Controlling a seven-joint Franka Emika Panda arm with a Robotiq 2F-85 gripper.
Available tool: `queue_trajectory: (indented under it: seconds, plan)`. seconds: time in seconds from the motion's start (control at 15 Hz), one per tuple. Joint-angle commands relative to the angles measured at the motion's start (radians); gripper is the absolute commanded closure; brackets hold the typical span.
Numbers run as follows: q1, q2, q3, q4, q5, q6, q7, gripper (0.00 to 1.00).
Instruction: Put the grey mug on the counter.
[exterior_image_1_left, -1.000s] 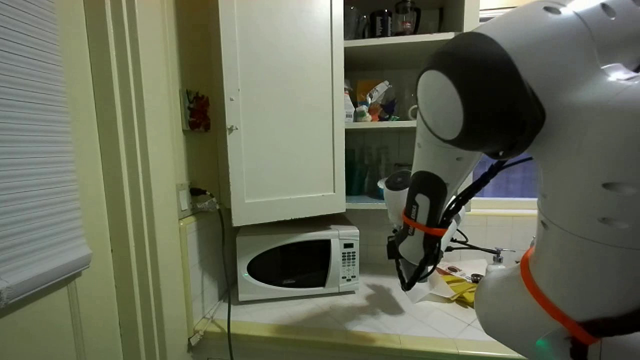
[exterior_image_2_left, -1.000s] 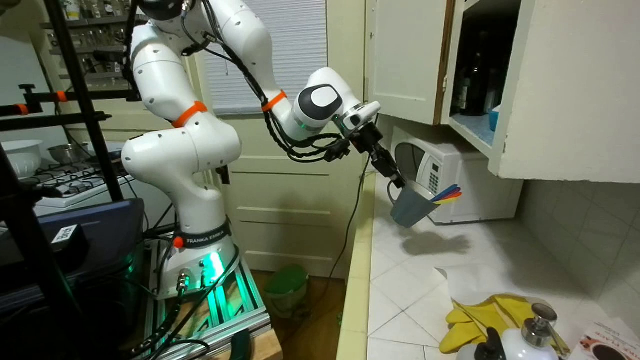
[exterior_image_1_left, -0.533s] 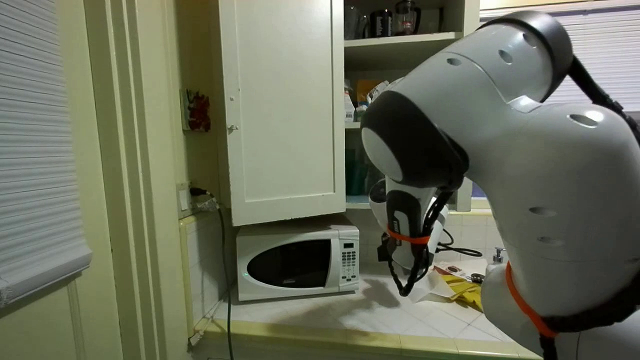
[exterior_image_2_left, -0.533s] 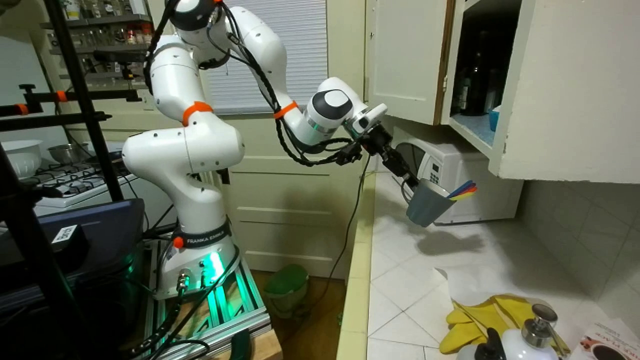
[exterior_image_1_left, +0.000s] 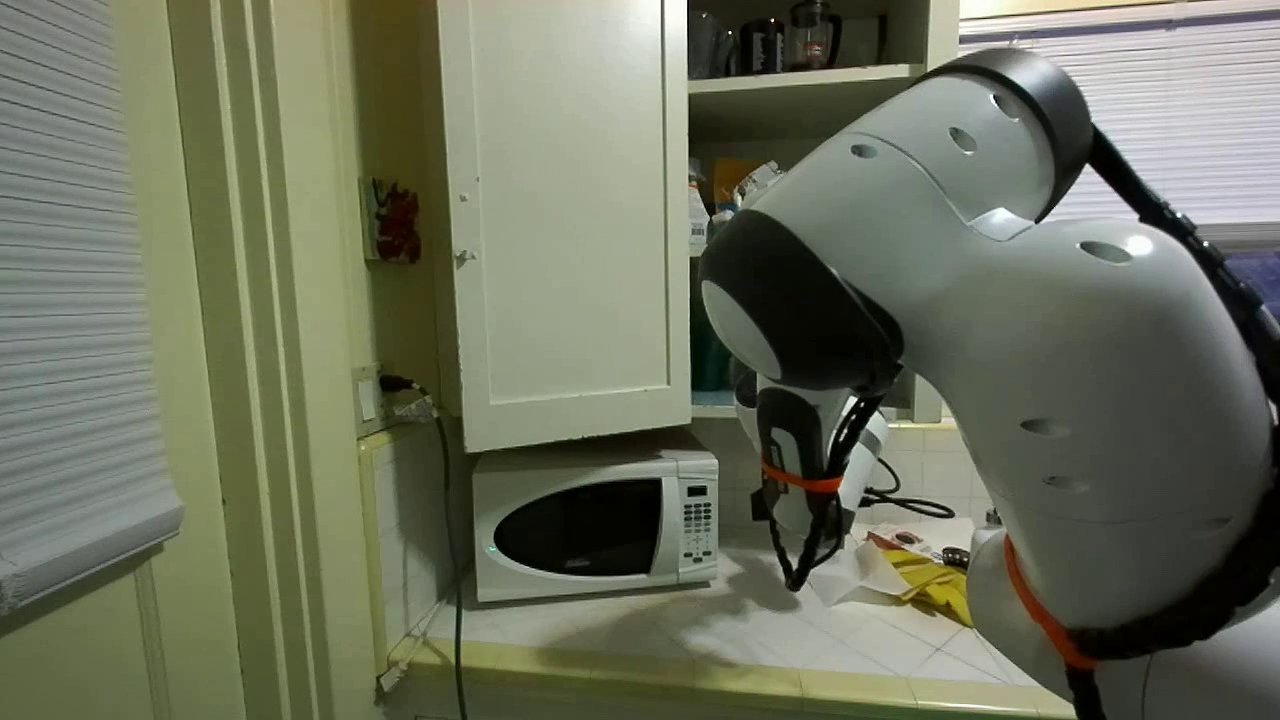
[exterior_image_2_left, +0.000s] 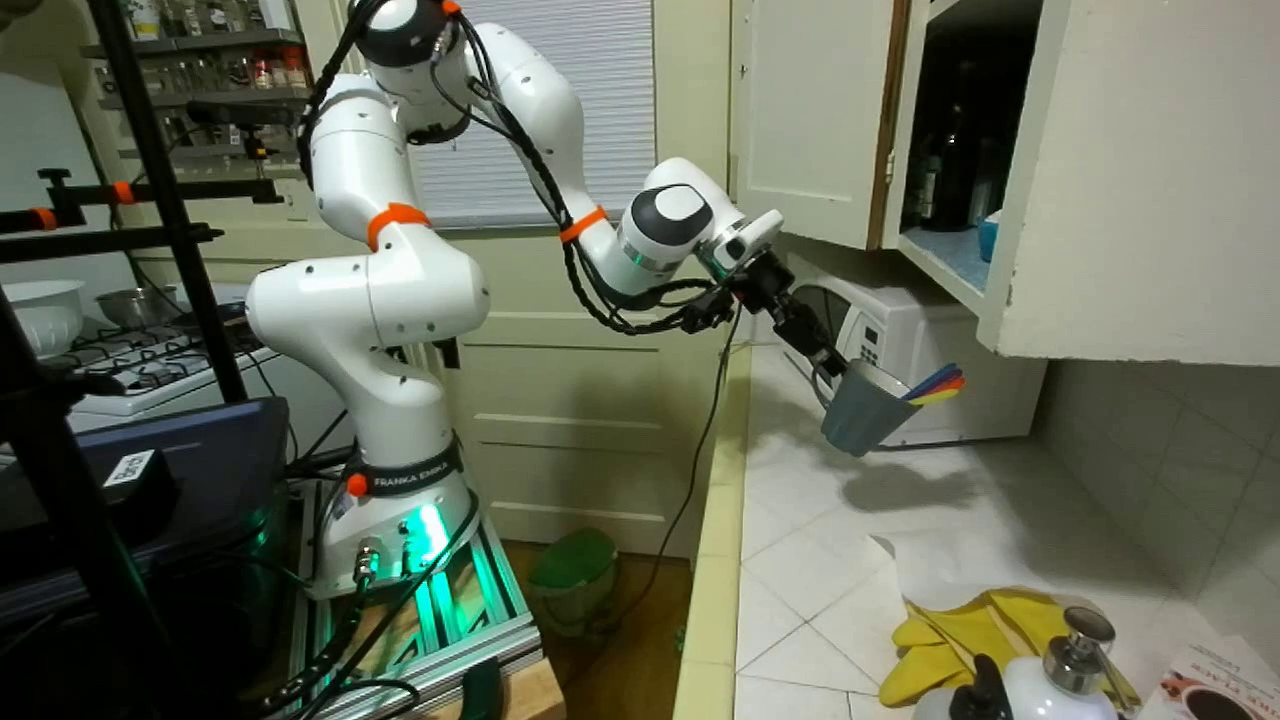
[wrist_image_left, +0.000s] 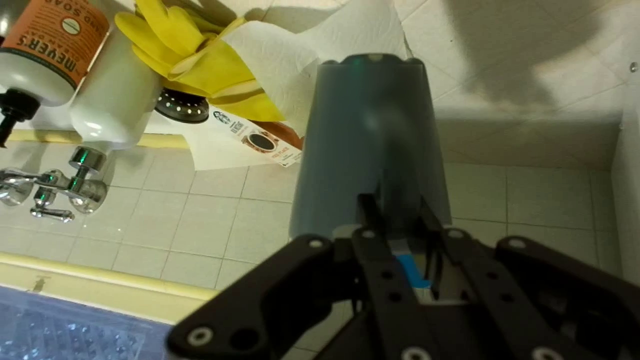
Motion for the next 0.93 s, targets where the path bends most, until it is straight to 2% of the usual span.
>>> queue_trajectory:
  seconds: [0.0, 0.07, 0.4, 0.6, 0.87]
  plan:
    - [-0.032, -0.078, 0.078, -0.021, 0.219, 0.043, -0.014, 0.95]
    - [-0.046, -0.091, 0.102, -0.023, 0.270, 0.040, -0.006, 0.95]
    - [-0.142, -0.310, 0.249, 0.008, 0.462, 0.018, 0.056, 0.95]
    - [-0.180, -0.411, 0.316, 0.044, 0.531, -0.003, 0.080, 0.95]
    - [-0.225, -0.460, 0.368, 0.090, 0.574, 0.008, 0.067, 0.95]
